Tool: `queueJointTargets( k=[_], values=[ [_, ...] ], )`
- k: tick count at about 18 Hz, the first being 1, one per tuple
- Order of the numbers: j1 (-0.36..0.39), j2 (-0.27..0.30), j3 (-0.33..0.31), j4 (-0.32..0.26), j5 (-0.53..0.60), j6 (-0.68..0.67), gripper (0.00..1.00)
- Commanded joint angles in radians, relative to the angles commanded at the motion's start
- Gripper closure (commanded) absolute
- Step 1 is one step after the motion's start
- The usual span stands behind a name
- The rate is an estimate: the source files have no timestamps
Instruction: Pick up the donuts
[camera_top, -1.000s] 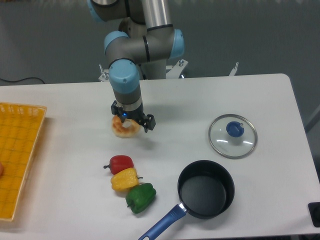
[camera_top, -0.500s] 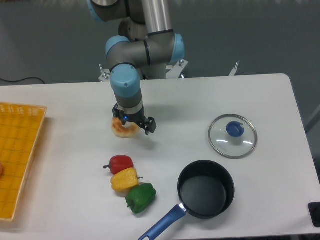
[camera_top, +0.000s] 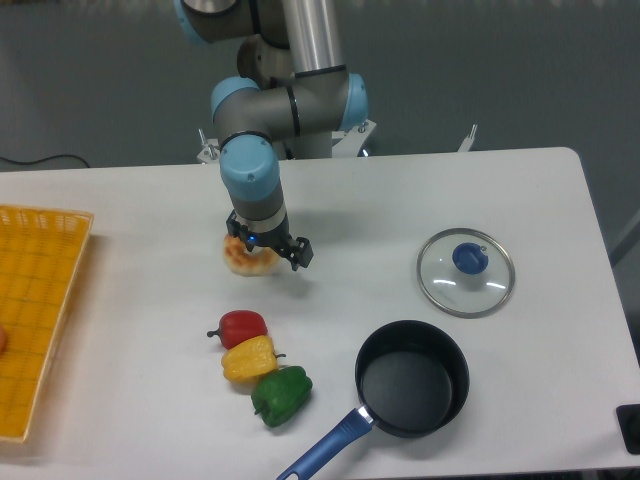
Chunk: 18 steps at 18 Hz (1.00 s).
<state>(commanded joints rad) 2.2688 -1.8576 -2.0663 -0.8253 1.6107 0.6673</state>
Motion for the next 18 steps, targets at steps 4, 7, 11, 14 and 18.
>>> queueJointTargets(
  k=[4,7,11,14,18],
  values=[
    [-0.003,-0.006,0.008,-0.002,-0.002,0.006,0.21],
    [-0.002,-0.005,0.008,-0.002,0.0,0.058,0.39],
    [-0.003,-0.005,0.008,-0.002,-0.002,0.06,0.53],
    [-0.003,-0.005,0.008,-0.002,-0.002,0.06,0.63],
    [-0.002,0.001,0.014,-0.003,-0.005,0.061,0.66]
  ],
)
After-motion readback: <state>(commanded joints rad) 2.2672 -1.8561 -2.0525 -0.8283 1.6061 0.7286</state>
